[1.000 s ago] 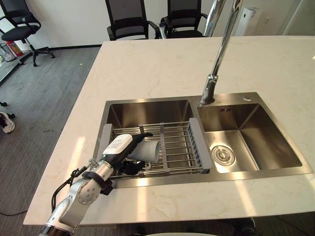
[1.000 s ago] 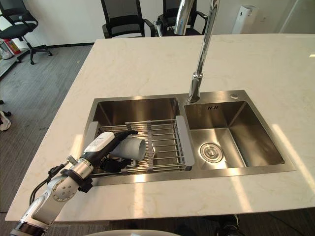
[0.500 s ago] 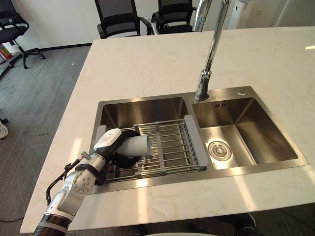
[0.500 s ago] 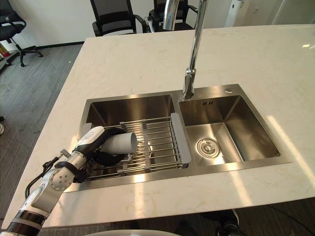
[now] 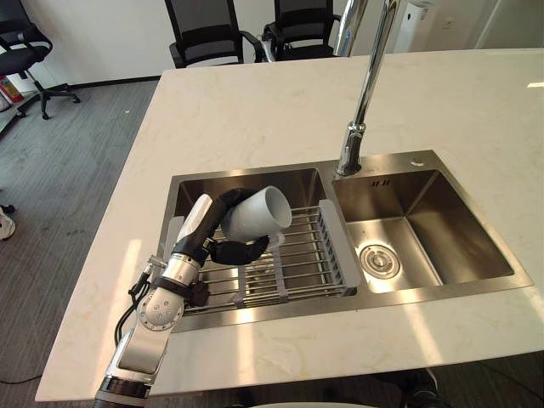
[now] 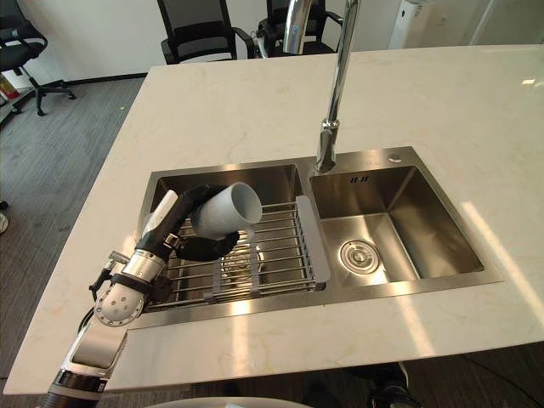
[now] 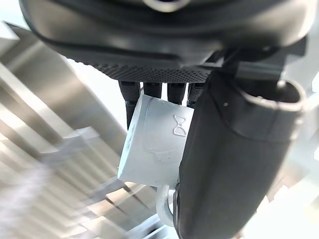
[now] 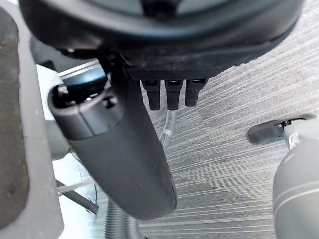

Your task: Walk over to the sink, pick up the cup, carry it to the dishwasher, place the cup inside the dishwasher, then close the dishwasher door

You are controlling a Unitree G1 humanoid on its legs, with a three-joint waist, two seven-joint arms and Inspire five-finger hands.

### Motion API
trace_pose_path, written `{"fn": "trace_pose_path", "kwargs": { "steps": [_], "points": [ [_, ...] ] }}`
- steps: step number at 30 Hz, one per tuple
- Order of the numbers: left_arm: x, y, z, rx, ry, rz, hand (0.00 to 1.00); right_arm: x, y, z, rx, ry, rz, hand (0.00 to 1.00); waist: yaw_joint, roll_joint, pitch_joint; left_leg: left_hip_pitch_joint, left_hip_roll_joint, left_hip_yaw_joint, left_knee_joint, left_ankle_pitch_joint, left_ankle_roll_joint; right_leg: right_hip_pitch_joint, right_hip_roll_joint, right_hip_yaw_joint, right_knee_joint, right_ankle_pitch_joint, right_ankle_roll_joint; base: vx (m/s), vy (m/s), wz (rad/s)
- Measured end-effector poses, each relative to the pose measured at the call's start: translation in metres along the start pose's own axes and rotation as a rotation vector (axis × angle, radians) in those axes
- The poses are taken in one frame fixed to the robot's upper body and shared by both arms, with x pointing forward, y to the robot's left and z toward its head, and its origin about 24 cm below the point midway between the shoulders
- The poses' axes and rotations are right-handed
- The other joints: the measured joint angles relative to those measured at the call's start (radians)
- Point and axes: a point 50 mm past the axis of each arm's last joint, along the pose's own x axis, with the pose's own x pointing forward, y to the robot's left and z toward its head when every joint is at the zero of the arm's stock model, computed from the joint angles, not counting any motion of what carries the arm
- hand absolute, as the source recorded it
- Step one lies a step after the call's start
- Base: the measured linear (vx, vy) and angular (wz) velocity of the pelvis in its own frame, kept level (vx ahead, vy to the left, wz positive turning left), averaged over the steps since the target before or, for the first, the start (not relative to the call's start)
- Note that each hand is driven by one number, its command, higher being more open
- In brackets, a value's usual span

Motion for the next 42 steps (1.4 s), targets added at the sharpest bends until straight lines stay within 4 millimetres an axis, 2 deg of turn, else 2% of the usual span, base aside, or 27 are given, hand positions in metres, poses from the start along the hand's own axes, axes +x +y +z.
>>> {"fn": "trace_pose_path", "kwargs": {
  "steps": [3,6,10,13,16,19,20,21,22,23,24,25,27,28,30,32,33,34,35,36,38,39,40,41,42],
  "points": [
    [-0.002,0.006,0.011,-0.172,-0.06,0.104,0.3,0.0,0.0,-0.001,0.015,0.0,-0.007,0.9,0.006,-0.002,0.001,0.018,0.005,0.025,0.0,-0.005,-0.002,0.001,0.005,0.024,0.009,0.0,0.0,-0.05,-0.014,-0.22],
    [-0.005,0.007,0.014,-0.299,-0.081,0.15,0.3,-0.002,0.0,-0.005,0.02,0.012,-0.012,0.9,0.015,-0.01,0.001,0.027,0.007,0.039,0.0,-0.008,-0.003,-0.001,0.007,0.04,0.013,0.0,0.0,-0.04,-0.012,-0.15],
    [-0.013,0.008,0.015,-0.399,-0.084,0.197,0.3,-0.003,0.005,-0.012,0.054,0.028,-0.01,0.9,0.022,-0.025,0.004,0.025,0.012,0.074,0.007,-0.018,-0.004,-0.025,0.013,0.074,0.024,0.001,0.001,-0.03,-0.011,-0.25],
    [-0.016,0.008,0.014,-0.442,-0.078,0.224,0.3,-0.002,0.009,-0.008,0.064,0.02,-0.011,0.9,0.021,-0.041,0.008,-0.017,0.014,0.107,0.055,-0.043,0.0,-0.069,0.011,0.113,0.032,0.012,0.008,-0.03,0.008,-0.39],
    [-0.015,0.007,0.022,-0.449,-0.11,0.228,0.3,0.004,0.021,0.005,0.08,-0.023,0.0,0.9,0.019,-0.061,0.035,-0.099,0.036,0.146,0.161,-0.091,0.007,-0.133,0.016,0.145,0.052,0.042,0.025,-0.05,0.005,-0.41],
    [-0.011,0.001,0.03,-0.473,-0.141,0.215,0.3,0.005,0.026,0.016,0.084,-0.071,0.0,0.9,0.019,-0.063,0.066,-0.174,0.064,0.149,0.305,-0.155,0.026,-0.191,0.018,0.091,0.122,0.059,0.042,-0.1,0.03,-0.15],
    [-0.01,0.001,0.033,-0.48,-0.155,0.217,0.3,0.005,0.027,0.02,0.084,-0.087,0.001,0.9,0.023,-0.06,0.069,-0.19,0.072,0.151,0.318,-0.163,0.039,-0.192,0.018,0.073,0.114,0.076,0.076,-0.12,0.036,-0.07],
    [-0.009,0.001,0.035,-0.488,-0.17,0.225,0.3,0.006,0.029,0.025,0.087,-0.104,0.006,0.9,0.027,-0.056,0.073,-0.199,0.079,0.157,0.326,-0.167,0.05,-0.201,0.017,0.066,0.139,0.056,0.089,-0.16,0.04,0.12],
    [-0.006,0.003,0.037,-0.493,-0.186,0.237,0.3,0.005,0.032,0.026,0.08,-0.112,0.015,0.9,0.034,-0.056,0.091,-0.203,0.08,0.146,0.353,-0.172,0.058,-0.239,0.023,0.048,0.381,-0.075,0.088,-0.14,0.02,0.27],
    [-0.008,0.003,0.036,-0.5,-0.178,0.251,0.3,0.003,0.033,0.022,0.07,-0.105,0.024,0.9,0.053,-0.052,0.093,-0.199,0.074,0.138,0.364,-0.172,0.062,-0.226,0.032,0.035,0.543,-0.167,0.103,-0.13,-0.005,0.28],
    [-0.01,0.004,0.036,-0.498,-0.18,0.261,0.3,0.003,0.035,0.021,0.064,-0.104,0.034,0.9,0.075,-0.06,0.088,-0.203,0.071,0.135,0.372,-0.171,0.064,-0.197,0.039,0.031,0.587,-0.206,0.104,-0.11,-0.058,0.11],
    [-0.014,0.009,0.038,-0.488,-0.191,0.285,0.3,0.003,0.039,0.023,0.055,-0.109,0.052,0.9,0.099,-0.07,0.08,-0.231,0.066,0.134,0.389,-0.166,0.065,-0.156,0.047,0.017,0.548,-0.236,0.078,-0.1,-0.079,-0.04],
    [-0.016,0.013,0.041,-0.502,-0.212,0.316,0.3,0.009,0.045,0.039,0.053,-0.153,0.066,0.9,0.13,-0.062,0.077,-0.3,0.057,0.131,0.399,-0.135,0.065,-0.135,0.05,0.011,0.39,-0.257,0.04,-0.17,-0.084,0.12],
    [-0.016,0.01,0.041,-0.53,-0.212,0.326,0.3,0.013,0.048,0.05,0.05,-0.177,0.07,0.9,0.13,-0.038,0.086,-0.34,0.057,0.102,0.387,-0.098,0.065,-0.112,0.068,0.003,0.281,-0.226,-0.046,-0.21,-0.084,0.4],
    [-0.016,0.005,0.04,-0.556,-0.2,0.324,0.3,0.016,0.048,0.052,0.048,-0.172,0.066,0.9,0.124,-0.01,0.105,-0.345,0.077,0.063,0.389,-0.074,0.056,-0.072,0.098,-0.028,0.229,-0.187,-0.074,-0.19,-0.091,0.44],
    [-0.018,0.002,0.04,-0.565,-0.192,0.31,0.3,0.015,0.046,0.046,0.051,-0.148,0.057,0.9,0.113,-0.007,0.107,-0.345,0.082,0.011,0.389,-0.046,0.039,-0.055,0.114,-0.066,0.23,-0.177,-0.088,-0.21,-0.088,0.6],
    [-0.018,0.002,0.042,-0.567,-0.201,0.304,0.3,0.015,0.044,0.046,0.064,-0.15,0.038,0.9,0.1,-0.016,0.107,-0.349,0.072,-0.029,0.359,-0.011,0.0,-0.057,0.108,-0.103,0.224,-0.166,-0.107,-0.25,-0.091,0.73],
    [-0.018,0.001,0.044,-0.571,-0.208,0.299,0.3,0.014,0.04,0.044,0.071,-0.148,0.021,0.9,0.093,-0.015,0.108,-0.36,0.075,-0.034,0.381,-0.025,0.009,-0.061,0.105,-0.122,0.218,-0.161,-0.118,-0.25,-0.061,0.72],
    [-0.017,-0.002,0.047,-0.581,-0.221,0.283,0.3,0.014,0.035,0.045,0.07,-0.15,0.0,0.9,0.087,-0.013,0.106,-0.375,0.083,-0.027,0.482,-0.082,0.046,-0.066,0.099,-0.147,0.214,-0.149,-0.137,-0.26,-0.02,0.64],
    [-0.015,-0.006,0.05,-0.597,-0.23,0.26,0.3,0.012,0.029,0.041,0.063,-0.145,-0.017,0.9,0.078,-0.013,0.106,-0.366,0.099,-0.018,0.59,-0.143,0.051,-0.065,0.09,-0.169,0.21,-0.137,-0.148,-0.15,0.017,0.62],
    [-0.011,-0.013,0.052,-0.615,-0.237,0.22,0.3,0.008,0.024,0.035,0.059,-0.138,-0.032,0.9,0.059,-0.011,0.102,-0.313,0.133,-0.014,0.688,-0.223,0.043,-0.066,0.069,-0.207,0.205,-0.123,-0.142,-0.18,0.142,0.67],
    [-0.009,-0.019,0.052,-0.629,-0.234,0.186,0.3,0.006,0.019,0.029,0.058,-0.121,-0.047,0.9,0.045,-0.004,0.082,-0.243,0.158,-0.009,0.655,-0.249,0.025,-0.088,0.051,-0.231,0.204,-0.112,-0.125,-0.23,0.239,0.67],
    [-0.008,-0.021,0.052,-0.633,-0.231,0.175,0.3,0.005,0.017,0.027,0.061,-0.117,-0.056,0.9,0.039,0.005,0.069,-0.212,0.163,-0.009,0.607,-0.254,0.016,-0.102,0.047,-0.238,0.202,-0.105,-0.115,-0.15,0.226,0.5],
    [-0.007,-0.023,0.051,-0.637,-0.229,0.167,0.3,0.005,0.014,0.027,0.069,-0.117,-0.069,0.9,0.034,0.017,0.06,-0.171,0.159,-0.014,0.522,-0.264,-0.015,-0.114,0.042,-0.244,0.198,-0.095,-0.1,-0.1,0.248,0.36],
    [-0.003,-0.026,0.049,-0.641,-0.223,0.153,0.3,0.005,0.013,0.027,0.082,-0.117,-0.084,0.9,0.026,0.039,0.046,-0.123,0.136,-0.014,0.35,-0.267,-0.044,-0.131,0.036,-0.258,0.172,-0.065,-0.076,-0.09,0.255,0.37]
  ]
}}
